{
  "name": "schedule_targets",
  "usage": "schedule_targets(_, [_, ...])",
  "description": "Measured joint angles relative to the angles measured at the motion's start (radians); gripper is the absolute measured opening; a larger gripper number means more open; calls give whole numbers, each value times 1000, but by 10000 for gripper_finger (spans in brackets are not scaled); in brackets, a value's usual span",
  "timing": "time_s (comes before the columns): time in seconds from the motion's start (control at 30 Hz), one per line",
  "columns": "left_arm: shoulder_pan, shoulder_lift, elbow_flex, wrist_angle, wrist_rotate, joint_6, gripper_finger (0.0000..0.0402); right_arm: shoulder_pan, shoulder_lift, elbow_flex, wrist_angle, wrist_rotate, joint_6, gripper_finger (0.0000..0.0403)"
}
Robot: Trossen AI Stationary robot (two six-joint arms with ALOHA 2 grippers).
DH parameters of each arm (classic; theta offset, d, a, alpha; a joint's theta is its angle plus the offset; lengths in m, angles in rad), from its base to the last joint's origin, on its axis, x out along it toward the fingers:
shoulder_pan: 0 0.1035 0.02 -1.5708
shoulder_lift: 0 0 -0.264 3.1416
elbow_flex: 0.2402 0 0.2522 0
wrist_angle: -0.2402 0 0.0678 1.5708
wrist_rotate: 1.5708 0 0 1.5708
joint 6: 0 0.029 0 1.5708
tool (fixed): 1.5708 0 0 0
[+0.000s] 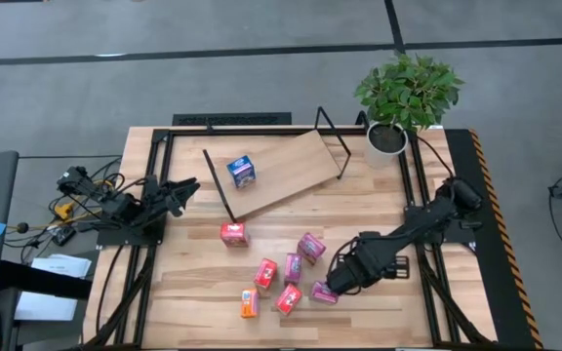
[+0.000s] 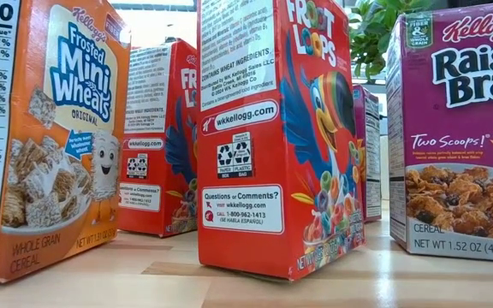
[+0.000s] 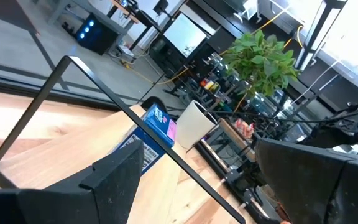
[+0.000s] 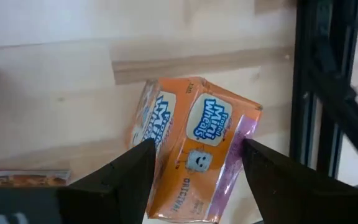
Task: Stack cereal on shelf
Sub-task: Put the right orange cereal box on the shelf
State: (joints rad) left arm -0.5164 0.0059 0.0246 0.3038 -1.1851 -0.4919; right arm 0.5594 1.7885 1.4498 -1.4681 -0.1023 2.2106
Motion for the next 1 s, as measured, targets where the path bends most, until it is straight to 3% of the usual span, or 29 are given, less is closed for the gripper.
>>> schedule_targets(0.23, [0, 0, 0, 0, 0, -2, 300, 37, 0, 0, 11, -1, 105, 265])
schedule_targets(0.63, [0, 0, 0, -9, -6, -2, 300, 27, 0, 0, 11, -21, -16, 269])
schedule_targets(0.87, [0, 0, 0, -9, -6, -2, 300, -8, 0, 30, -36, -46, -91, 309])
schedule_targets(1.0, [0, 0, 0, -22, -6, -3, 300, -13, 0, 52, -29, 5, -128, 325])
